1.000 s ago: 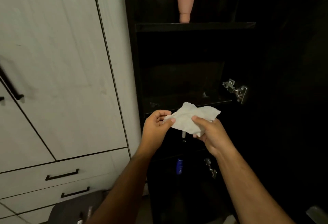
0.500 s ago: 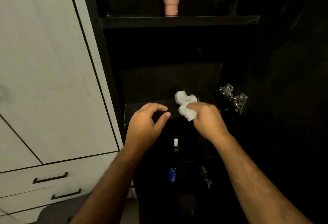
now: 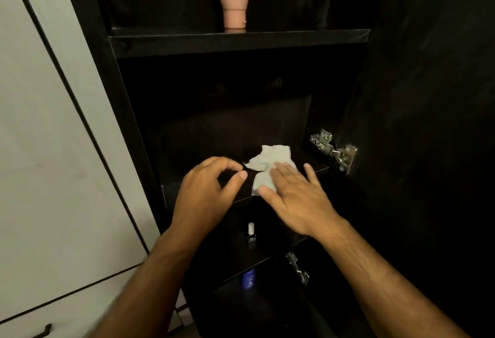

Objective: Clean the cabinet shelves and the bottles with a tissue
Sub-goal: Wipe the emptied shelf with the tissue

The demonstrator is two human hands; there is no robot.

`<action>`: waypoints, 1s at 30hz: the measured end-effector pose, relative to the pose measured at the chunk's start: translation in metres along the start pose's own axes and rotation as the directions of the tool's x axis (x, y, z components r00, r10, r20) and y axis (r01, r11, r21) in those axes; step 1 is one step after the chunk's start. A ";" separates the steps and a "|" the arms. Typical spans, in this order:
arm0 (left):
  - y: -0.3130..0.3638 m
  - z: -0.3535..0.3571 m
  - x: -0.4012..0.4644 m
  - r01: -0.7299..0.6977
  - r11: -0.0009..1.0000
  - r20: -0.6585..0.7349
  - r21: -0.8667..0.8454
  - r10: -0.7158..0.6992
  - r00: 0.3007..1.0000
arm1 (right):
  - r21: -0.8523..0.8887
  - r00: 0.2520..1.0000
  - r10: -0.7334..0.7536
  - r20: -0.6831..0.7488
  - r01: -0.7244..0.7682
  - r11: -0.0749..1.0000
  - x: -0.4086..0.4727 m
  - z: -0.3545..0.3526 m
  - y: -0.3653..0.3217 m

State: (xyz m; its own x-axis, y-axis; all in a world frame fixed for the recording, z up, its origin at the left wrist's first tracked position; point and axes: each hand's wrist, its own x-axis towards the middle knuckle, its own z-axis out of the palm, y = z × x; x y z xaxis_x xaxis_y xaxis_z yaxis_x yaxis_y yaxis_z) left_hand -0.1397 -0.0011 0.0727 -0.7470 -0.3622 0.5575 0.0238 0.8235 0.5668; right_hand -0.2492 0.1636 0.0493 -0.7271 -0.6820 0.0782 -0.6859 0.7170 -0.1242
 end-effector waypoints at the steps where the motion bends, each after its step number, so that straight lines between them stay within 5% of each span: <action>1: -0.003 0.000 0.000 -0.004 1.000 0.013 -0.018 0.004 1.000 | -0.016 0.999 0.052 0.003 -0.052 0.999 -0.001 -0.003 0.007; 6: -0.008 0.003 0.000 0.011 0.996 0.040 -0.092 -0.008 0.999 | -0.033 0.978 0.203 0.054 -0.202 0.979 0.039 -0.012 0.014; 13: -0.007 0.005 0.008 0.037 0.993 0.065 -0.110 -0.030 0.997 | 0.096 0.994 -0.039 0.106 0.029 0.995 0.007 -0.007 -0.002; 20: -0.005 0.009 0.011 0.072 0.994 0.101 -0.078 -0.064 0.993 | -0.056 0.976 0.197 0.093 -0.192 0.980 0.047 -0.019 0.017; 26: 0.001 0.013 0.016 0.064 0.993 0.064 -0.098 -0.058 0.996 | 0.044 0.989 0.018 0.147 -0.025 0.999 0.024 -0.015 0.017; 30: 0.001 0.016 0.015 0.077 0.994 0.077 -0.081 -0.071 0.994 | -0.048 0.969 0.202 0.141 -0.197 0.979 0.032 -0.022 0.042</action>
State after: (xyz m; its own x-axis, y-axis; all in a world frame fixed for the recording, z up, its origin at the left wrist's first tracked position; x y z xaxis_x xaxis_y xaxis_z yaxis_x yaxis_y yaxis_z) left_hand -0.1618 0.0014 0.0716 -0.7958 -0.3849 0.4675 0.0197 0.7551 0.6553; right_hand -0.3016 0.1751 0.0682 -0.8393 -0.5363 -0.0891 -0.5295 0.8436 -0.0895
